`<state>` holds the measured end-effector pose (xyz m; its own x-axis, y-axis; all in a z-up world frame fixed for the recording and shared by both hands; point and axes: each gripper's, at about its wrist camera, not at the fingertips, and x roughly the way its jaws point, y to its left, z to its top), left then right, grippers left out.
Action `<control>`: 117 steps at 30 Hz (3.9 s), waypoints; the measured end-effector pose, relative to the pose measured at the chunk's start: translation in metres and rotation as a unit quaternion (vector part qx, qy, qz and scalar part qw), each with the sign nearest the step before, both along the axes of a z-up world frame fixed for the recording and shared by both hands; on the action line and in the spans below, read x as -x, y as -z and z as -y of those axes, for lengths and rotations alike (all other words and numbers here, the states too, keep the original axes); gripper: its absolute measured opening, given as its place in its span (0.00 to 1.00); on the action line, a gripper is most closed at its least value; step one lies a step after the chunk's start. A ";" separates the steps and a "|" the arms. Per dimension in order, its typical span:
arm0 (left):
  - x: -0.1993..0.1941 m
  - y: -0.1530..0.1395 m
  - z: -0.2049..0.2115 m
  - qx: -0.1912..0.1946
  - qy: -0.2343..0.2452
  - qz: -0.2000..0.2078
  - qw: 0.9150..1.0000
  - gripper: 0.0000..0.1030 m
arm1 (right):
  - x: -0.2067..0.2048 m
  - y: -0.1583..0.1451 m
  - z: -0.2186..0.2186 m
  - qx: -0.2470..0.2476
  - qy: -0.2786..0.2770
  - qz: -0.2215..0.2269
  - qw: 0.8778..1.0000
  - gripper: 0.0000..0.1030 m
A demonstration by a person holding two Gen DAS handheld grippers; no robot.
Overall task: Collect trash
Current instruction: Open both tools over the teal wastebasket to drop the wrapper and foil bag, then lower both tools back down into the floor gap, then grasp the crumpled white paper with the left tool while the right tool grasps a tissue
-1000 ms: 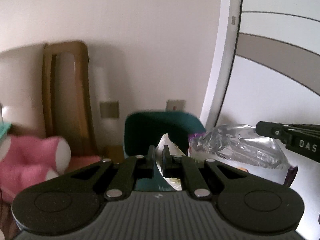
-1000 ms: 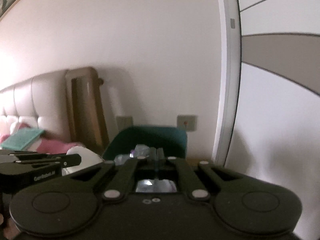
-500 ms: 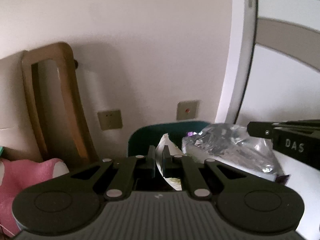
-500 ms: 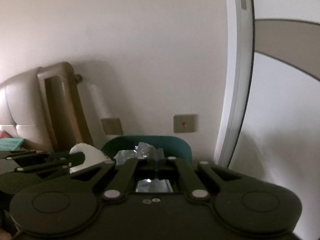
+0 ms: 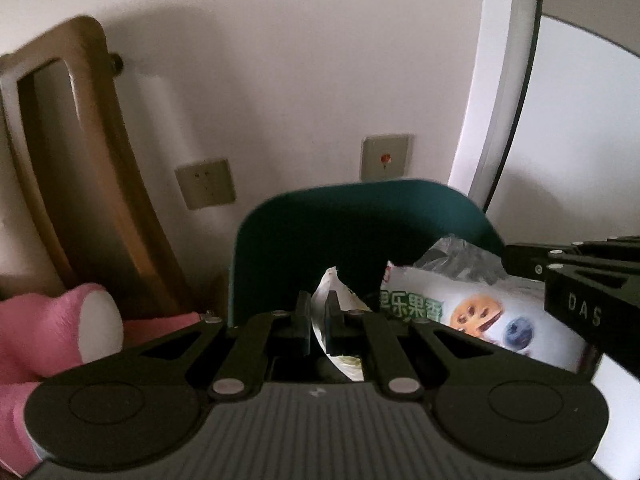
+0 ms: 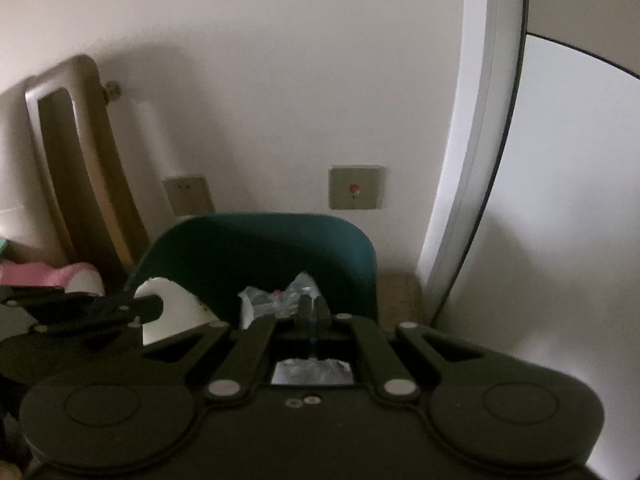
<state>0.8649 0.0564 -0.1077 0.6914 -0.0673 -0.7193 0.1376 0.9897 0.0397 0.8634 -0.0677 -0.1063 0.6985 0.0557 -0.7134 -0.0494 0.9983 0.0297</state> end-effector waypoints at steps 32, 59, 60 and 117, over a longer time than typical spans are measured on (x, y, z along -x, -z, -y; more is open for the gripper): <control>0.041 -0.019 -0.003 0.055 -0.008 0.037 0.998 0.64 | 0.062 -0.024 0.021 -0.040 -0.059 0.030 0.997 0.41; 0.215 -0.004 -0.017 0.079 -0.027 0.072 0.994 0.79 | 0.205 -0.017 0.057 -0.102 -0.083 0.059 0.990 0.54; 0.220 0.001 -0.017 0.082 -0.029 0.067 0.994 0.79 | 0.209 -0.012 0.059 -0.104 -0.083 0.056 0.990 0.54; 0.303 0.717 0.057 -0.001 0.063 -0.237 0.969 0.96 | 0.307 0.677 0.111 -0.101 -0.009 -0.286 0.953 0.53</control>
<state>0.5623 -0.0007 -0.8244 0.2696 -0.1268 -0.9546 0.2601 0.9640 -0.0546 0.5565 -0.1787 -0.7838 0.1953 0.2405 -0.9508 0.0159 0.9686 0.2482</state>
